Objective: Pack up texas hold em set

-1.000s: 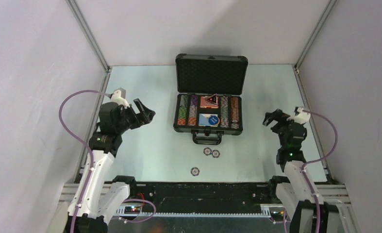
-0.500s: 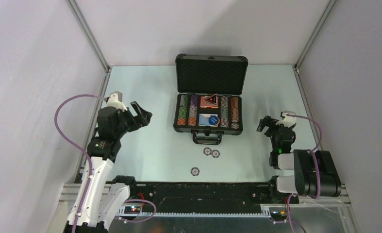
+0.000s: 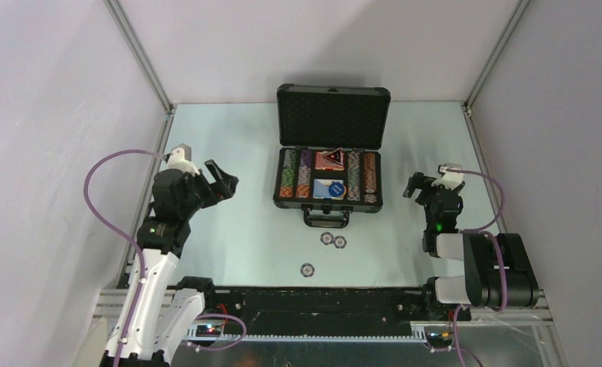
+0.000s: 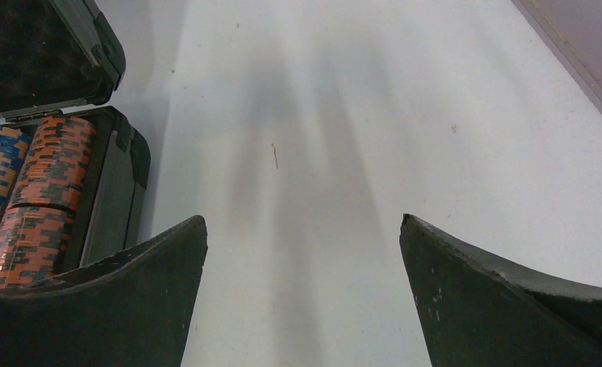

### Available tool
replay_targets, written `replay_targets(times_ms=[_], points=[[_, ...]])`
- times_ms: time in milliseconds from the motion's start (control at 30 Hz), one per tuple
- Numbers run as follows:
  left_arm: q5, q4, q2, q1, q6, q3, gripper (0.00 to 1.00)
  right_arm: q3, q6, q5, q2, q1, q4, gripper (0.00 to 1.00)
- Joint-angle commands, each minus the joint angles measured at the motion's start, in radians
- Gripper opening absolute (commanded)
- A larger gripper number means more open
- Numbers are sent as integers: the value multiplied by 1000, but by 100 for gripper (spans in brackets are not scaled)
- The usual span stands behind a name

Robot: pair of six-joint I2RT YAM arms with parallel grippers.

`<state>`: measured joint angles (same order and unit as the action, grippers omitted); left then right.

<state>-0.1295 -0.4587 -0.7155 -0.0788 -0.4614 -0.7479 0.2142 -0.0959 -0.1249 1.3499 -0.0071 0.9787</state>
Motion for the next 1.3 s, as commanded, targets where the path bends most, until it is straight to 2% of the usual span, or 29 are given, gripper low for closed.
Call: replay_targets(times_ms=[0, 1267], points=[[20, 17, 4, -7, 18, 9, 89, 23, 23, -23, 6, 4, 17, 99], [-27, 17, -36, -7, 16, 4, 90, 22, 23, -23, 6, 4, 17, 99]])
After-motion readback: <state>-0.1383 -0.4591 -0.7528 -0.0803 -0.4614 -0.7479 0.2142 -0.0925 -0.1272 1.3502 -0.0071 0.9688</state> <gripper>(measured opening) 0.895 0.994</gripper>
